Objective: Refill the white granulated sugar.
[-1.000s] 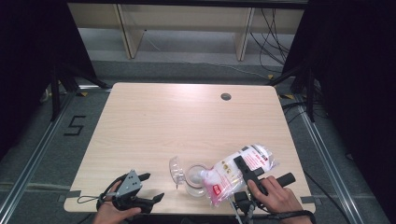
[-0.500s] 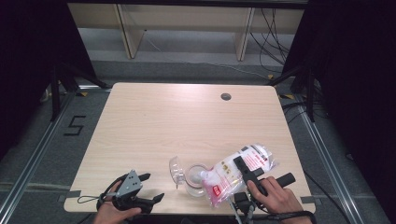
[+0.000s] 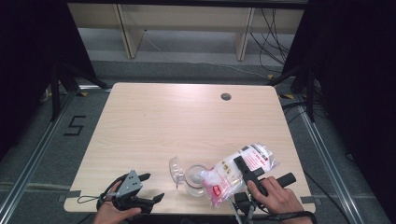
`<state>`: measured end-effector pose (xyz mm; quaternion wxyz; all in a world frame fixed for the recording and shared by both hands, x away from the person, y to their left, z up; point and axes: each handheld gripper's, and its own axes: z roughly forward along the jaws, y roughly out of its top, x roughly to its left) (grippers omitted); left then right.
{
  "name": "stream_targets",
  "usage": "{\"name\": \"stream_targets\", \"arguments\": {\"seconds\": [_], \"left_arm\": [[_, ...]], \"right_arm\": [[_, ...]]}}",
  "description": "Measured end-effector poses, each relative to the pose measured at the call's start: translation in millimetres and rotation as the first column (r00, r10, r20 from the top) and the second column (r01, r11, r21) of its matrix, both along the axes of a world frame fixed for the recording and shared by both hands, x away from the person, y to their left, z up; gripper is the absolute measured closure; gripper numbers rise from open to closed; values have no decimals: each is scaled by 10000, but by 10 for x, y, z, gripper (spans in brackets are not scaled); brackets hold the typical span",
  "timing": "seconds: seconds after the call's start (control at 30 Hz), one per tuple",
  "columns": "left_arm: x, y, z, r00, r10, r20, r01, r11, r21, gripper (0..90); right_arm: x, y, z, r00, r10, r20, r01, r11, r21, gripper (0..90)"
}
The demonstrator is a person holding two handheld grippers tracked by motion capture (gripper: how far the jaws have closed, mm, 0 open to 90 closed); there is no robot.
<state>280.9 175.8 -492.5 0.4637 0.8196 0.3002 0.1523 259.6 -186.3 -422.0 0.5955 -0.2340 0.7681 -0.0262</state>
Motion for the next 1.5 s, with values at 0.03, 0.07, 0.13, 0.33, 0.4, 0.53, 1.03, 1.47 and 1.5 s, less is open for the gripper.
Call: {"name": "stream_targets", "arguments": {"seconds": [0.03, 0.07, 0.13, 0.33, 0.4, 0.53, 1.03, 1.47, 1.5], "left_arm": [[-1, 0, 1, 10000, 6, 3, -6, 10000, 12, 160], [0, 0, 0, 10000, 6, 1, -6, 10000, 12, 160], [0, -8, -6, 10000, 42, 2, -42, 9999, -134, 160], [-2, 3, -3, 9999, 86, -110, -85, 9999, 134, 160], [-1, 6, 0, 9999, 89, -62, -88, 9998, 176, 160], [0, 8, -1, 9999, 73, -77, -72, 9998, 172, 160], [-2, 4, -2, 9999, 85, -77, -84, 9998, 182, 166], [-10, -10, -8, 9999, 82, -141, -82, 10000, -5, 166], [-10, -10, -8, 9999, 78, -142, -78, 10000, -6, 166]], "right_arm": [[0, 0, 0, 10000, 0, 0, 0, 10000, 0, 518], [-1, 1, 0, 10000, -5, 7, 5, 10000, -12, 518], [-15, 0, -15, 9998, -186, -46, 187, 9996, 220, 519], [-10, 24, 19, 9999, 109, 44, -109, 9999, -81, 521], [-5, 25, 32, 9998, 191, 41, -190, 9996, -211, 522], [-7, 25, 34, 9998, 189, 28, -189, 9996, -191, 524], [-17, -4, 20, 10000, -66, -73, 67, 9998, 164, 529], [-12, -15, 38, 9999, -41, -99, 41, 10000, -2, 532], [-4, -6, 51, 9999, 115, -44, -116, 9998, -186, 532]]}}
